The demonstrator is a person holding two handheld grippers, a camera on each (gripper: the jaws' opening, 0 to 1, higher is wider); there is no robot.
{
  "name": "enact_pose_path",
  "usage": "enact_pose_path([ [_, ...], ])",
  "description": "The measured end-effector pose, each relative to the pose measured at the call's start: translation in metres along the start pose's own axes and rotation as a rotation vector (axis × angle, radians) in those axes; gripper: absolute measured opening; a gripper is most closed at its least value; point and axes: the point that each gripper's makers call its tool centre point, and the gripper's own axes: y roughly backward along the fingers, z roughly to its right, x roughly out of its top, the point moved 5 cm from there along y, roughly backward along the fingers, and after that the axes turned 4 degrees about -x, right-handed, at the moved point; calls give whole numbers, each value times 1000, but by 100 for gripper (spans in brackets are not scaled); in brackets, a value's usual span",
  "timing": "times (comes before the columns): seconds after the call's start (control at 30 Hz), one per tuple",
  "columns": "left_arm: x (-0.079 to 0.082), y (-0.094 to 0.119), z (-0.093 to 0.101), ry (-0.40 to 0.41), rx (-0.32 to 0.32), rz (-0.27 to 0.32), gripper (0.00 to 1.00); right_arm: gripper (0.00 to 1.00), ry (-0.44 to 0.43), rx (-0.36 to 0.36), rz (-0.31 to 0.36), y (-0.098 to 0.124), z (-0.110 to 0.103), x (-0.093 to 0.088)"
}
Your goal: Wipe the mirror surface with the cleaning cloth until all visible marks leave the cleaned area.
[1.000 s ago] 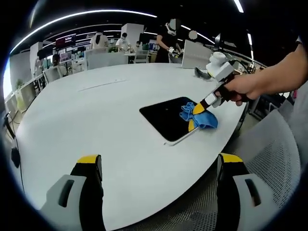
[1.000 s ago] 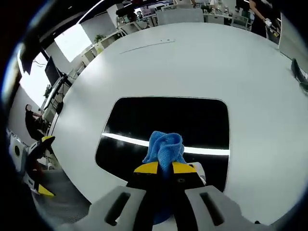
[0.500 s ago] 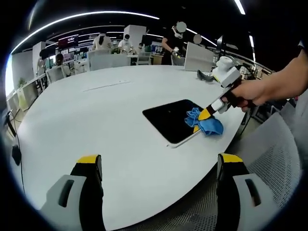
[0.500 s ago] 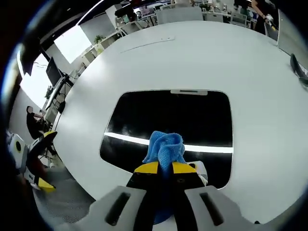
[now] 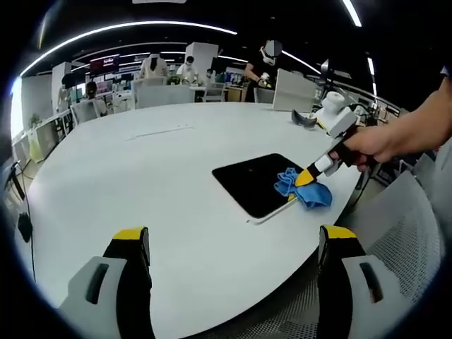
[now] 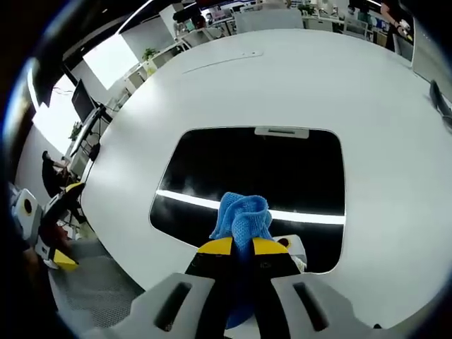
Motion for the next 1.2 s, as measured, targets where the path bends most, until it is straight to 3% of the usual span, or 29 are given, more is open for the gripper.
enact_pose_path([
  [0.2,0,0,-1,1,3,-1,99,2,-3,16,-9,-1,1,1],
  [0.33,-2,-2,0,-22,17,-38,99,2,12,19,-6,-1,1,0],
  [0.43,5,1,0,-77,34,13,99,2,17,29,-8,-1,1,0],
  [0.6,2,0,-1,-46,26,-11,99,2,30,23,-14,-1,-1,1],
  [0.73,0,0,-2,-54,40,-37,99,2,106,2,-10,3,-2,0],
  [1.13,-3,0,-2,-31,18,-46,99,2,67,6,-6,4,7,-1],
  [1.2,0,0,-2,-11,3,-16,99,2,65,1,-6,6,9,-3],
])
